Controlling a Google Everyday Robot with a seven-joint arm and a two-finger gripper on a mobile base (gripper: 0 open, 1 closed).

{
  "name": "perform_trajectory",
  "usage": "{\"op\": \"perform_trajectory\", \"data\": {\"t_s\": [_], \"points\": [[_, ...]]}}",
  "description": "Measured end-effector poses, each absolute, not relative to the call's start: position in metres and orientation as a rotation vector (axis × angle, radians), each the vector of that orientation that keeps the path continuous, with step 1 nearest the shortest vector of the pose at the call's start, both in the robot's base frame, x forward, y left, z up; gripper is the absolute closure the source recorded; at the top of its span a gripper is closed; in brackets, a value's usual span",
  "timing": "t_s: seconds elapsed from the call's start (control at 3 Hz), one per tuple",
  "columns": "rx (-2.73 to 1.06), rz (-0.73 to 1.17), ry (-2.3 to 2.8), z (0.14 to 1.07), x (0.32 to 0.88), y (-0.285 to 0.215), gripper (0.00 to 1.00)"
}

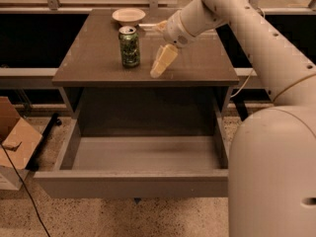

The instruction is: Place green can into top drawer

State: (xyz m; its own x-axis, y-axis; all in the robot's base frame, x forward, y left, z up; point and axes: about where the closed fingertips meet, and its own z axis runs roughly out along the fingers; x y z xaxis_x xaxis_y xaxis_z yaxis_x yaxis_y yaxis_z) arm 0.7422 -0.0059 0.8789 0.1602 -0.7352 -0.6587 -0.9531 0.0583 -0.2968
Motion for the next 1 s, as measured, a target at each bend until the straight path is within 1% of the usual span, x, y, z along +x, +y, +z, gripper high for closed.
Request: {"op": "perform_trajectory", "data": {"t_s": [0.67,1.0], "points": [[-1.734,0.458,1.581,0.872,0.766,0.032,0.00],[-1.701,0.475,1.577,0.874,0.778,0.042,0.00]]}}
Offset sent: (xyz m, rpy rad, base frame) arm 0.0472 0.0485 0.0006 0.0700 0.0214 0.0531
